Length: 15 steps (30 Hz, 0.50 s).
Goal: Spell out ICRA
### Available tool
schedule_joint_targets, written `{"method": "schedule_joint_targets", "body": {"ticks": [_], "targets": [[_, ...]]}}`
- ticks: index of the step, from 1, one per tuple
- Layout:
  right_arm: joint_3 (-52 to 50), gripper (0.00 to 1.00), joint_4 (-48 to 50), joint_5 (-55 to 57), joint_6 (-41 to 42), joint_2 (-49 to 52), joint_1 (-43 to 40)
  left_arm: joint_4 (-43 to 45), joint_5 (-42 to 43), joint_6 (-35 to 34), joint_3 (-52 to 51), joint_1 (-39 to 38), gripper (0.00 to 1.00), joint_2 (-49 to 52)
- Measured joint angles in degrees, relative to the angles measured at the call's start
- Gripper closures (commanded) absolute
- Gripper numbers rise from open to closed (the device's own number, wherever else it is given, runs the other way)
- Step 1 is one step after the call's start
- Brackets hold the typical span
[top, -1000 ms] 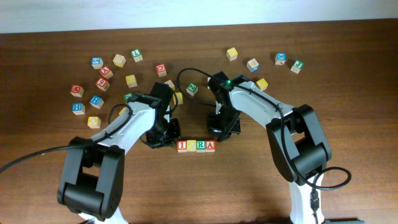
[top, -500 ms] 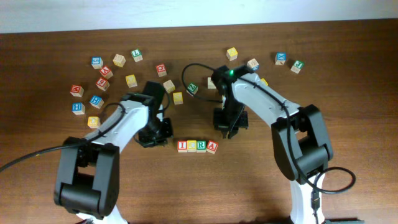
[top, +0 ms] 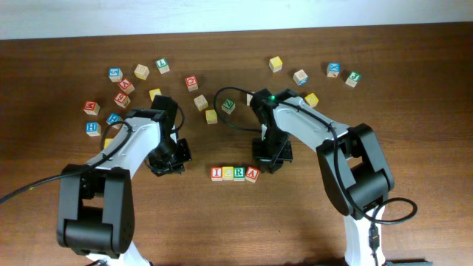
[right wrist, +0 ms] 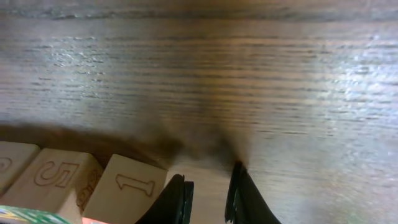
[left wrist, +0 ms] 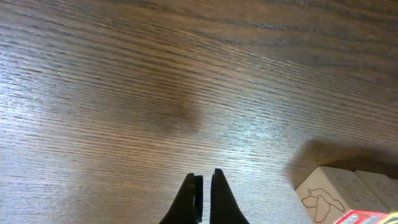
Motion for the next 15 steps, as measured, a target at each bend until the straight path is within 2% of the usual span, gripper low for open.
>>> {"method": "schedule_joint_targets", "body": {"ticks": [7,15], "targets": [[-0.09,0.87,4.37,-4.70,1.49,-0.17,0.07,1.79,1.79,-0.07,0.00,-6.91,1.00,0.00],[-0.09,0.87,6.19,-6.21,1.70,-0.17,0.09,2.23,2.49,-0.07,0.00,-8.33,1.00,-0.02]]}}
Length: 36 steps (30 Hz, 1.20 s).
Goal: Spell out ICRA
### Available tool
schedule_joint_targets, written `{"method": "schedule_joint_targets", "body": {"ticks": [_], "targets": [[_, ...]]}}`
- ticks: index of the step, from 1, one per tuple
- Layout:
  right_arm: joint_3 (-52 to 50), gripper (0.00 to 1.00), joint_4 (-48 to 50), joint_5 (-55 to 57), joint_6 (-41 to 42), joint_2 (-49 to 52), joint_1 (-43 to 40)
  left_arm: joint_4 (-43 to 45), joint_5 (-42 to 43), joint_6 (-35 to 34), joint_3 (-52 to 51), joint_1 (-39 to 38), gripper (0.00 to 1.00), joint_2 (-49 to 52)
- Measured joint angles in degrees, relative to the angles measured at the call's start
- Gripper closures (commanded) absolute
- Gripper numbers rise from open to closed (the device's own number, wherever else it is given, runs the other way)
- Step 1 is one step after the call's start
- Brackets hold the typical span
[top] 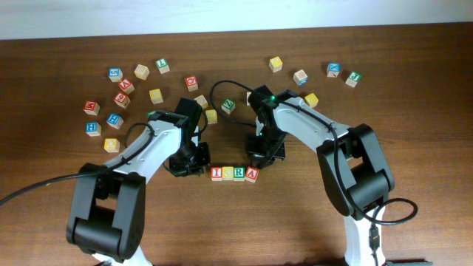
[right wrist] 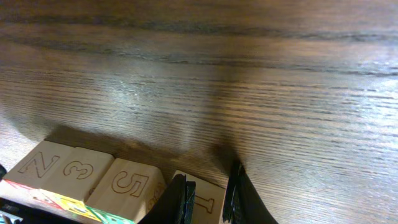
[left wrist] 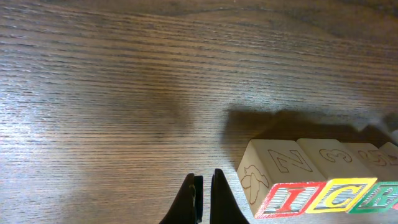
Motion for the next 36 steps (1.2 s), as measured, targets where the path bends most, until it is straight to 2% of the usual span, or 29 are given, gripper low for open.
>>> {"method": "schedule_joint_targets", "body": {"ticks": [10,14,17,19,24,36], "targets": [[0.07,0.87,2.05,-1.29,-0.04,0.00,-0.11,0.42,1.09,0.00,0.00,-0.52,1.00,-0.02],[1.42,0.90,-3.56,1.75,-0.74,0.02,-3.74,0.44,1.09,0.00,0.00,-0.52,1.00,-0.02],[1.99,0.93,-12.63,5.55,-3.54,0.02,-8.22,0.50,1.25,0.00,0.00,-0.52,1.00,-0.02],[1.99,0.89,-14.78,6.34,-5.14,0.02,-7.34,0.92,1.27,-0.02,0.00,-0.52,1.00,-0.02],[1.99,0.90,-14.01,6.73,-5.49,0.02,0.92,1.05,1.27,0.00,0.00,-0.52,1.00,-0.02],[1.99,0.90,-11.15,4.13,-4.04,0.02,0.98,1.05,1.27,0.00,0.00,-0.52,1.00,-0.02]]}}
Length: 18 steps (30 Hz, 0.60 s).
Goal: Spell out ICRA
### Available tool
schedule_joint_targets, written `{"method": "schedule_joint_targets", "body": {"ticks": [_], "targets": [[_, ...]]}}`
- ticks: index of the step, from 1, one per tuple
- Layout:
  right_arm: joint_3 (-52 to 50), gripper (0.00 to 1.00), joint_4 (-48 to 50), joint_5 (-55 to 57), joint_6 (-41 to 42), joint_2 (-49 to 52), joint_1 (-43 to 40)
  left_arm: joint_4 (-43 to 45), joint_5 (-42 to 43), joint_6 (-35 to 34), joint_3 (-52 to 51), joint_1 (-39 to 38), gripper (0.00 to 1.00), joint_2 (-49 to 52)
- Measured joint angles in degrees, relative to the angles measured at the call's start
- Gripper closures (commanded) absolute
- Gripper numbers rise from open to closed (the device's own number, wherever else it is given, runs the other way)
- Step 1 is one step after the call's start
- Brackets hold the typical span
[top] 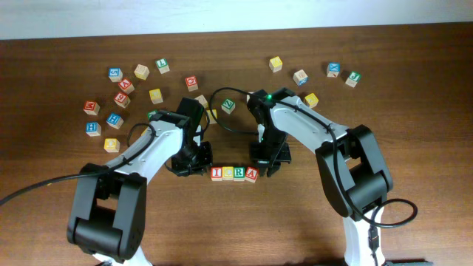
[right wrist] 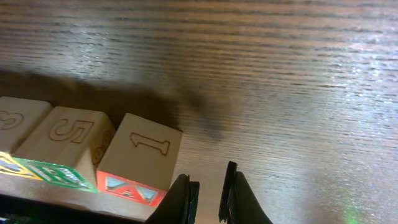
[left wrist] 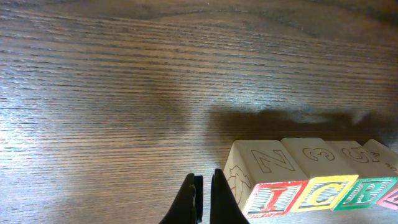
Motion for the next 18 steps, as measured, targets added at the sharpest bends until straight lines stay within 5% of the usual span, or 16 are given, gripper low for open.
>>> {"method": "schedule_joint_targets", "body": {"ticks": [18], "targets": [[0.02,0.89,1.90,-2.14,1.25,0.00,0.00,-0.48,0.00,0.00,0.00,0.00,1.00,0.00]]}}
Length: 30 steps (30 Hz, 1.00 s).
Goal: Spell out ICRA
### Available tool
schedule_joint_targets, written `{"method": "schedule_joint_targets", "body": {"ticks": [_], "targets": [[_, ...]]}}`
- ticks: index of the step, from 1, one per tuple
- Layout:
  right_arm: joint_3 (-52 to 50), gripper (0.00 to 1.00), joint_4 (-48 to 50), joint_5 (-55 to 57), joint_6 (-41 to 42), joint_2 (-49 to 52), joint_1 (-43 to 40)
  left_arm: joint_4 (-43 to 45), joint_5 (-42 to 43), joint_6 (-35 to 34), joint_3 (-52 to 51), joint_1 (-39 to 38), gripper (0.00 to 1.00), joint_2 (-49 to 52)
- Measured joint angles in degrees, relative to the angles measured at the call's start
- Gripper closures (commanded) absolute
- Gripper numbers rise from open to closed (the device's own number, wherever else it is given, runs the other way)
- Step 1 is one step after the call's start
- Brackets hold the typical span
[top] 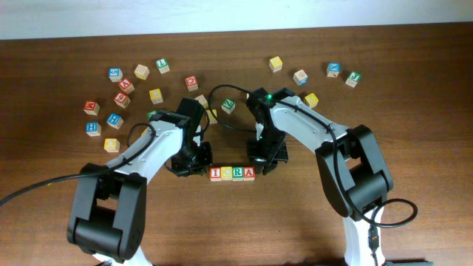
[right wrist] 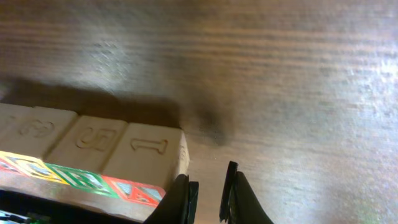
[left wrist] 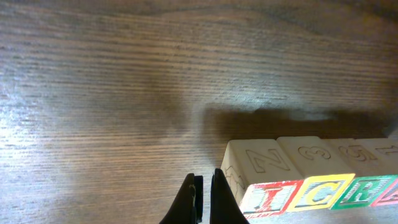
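Four letter blocks lie in one tight row near the table's middle: red I (top: 216,174), yellow C (top: 227,174), green R (top: 238,174), red A (top: 249,174). The left wrist view shows I (left wrist: 268,196) and C (left wrist: 317,191) from the side. My left gripper (top: 201,168) is shut and empty, its fingers (left wrist: 219,198) right beside the I block. At the other end, my right gripper (top: 260,166) is shut with a narrow slit and empty, a fingertip (right wrist: 185,200) against the A block (right wrist: 138,188).
Loose letter blocks are scattered across the back of the table: a cluster at the left (top: 122,100), a few in the middle (top: 211,116), others at the right (top: 334,70). Both arms' cables loop above the row.
My right gripper has shifted left against the A block, and the row has closed up and slid slightly left. The left gripper stays at the I end.
At first my left gripper stood well left of the ICRA row and the right one hovered by its right end. Then the left gripper was at the I block. Both have since flanked the row, which is now tighter.
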Motion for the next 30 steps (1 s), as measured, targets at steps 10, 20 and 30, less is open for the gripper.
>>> {"method": "schedule_joint_targets", "body": {"ticks": [10,20,30], "targets": [[0.00,0.87,-0.83,2.29,0.13,0.00,0.04,-1.46,0.55,0.00,0.00,-0.68,1.00,0.00],[0.00,0.87,0.24,1.90,0.26,0.00,0.33,-1.42,1.05,0.00,0.00,-2.75,1.00,0.00],[0.00,0.87,-0.20,1.25,0.46,0.00,0.33,0.90,-0.13,0.00,0.00,-2.75,1.00,0.00]]}}
